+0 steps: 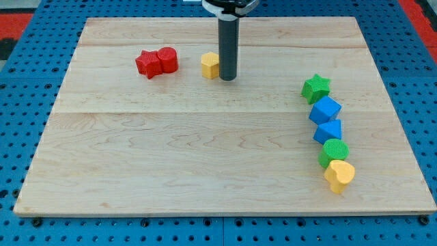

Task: Separate yellow heart from the green circle

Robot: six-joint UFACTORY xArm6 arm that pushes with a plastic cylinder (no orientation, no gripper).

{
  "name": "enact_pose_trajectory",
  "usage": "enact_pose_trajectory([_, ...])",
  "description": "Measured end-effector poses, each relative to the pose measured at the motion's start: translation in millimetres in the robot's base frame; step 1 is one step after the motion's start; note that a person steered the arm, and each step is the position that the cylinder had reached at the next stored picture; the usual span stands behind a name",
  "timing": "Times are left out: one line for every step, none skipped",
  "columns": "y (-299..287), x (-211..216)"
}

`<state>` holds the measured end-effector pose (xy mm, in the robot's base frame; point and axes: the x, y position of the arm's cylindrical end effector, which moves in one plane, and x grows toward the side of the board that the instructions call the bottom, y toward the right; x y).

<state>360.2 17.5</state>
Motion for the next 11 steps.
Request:
enact_pose_trajectory([-4, -9])
enact_pose_trajectory([-64, -18])
enact_pose_trajectory([-31, -27])
enact_pose_trajectory([77, -59])
enact_pose_trajectory([190, -48])
enact_pose_trajectory([296, 26])
enact_pose_trajectory([271, 110])
enact_pose_trajectory([236, 181])
enact_pose_trajectory([216, 229])
enact_pose_trajectory([112, 208])
enact_pose_trajectory([2, 177])
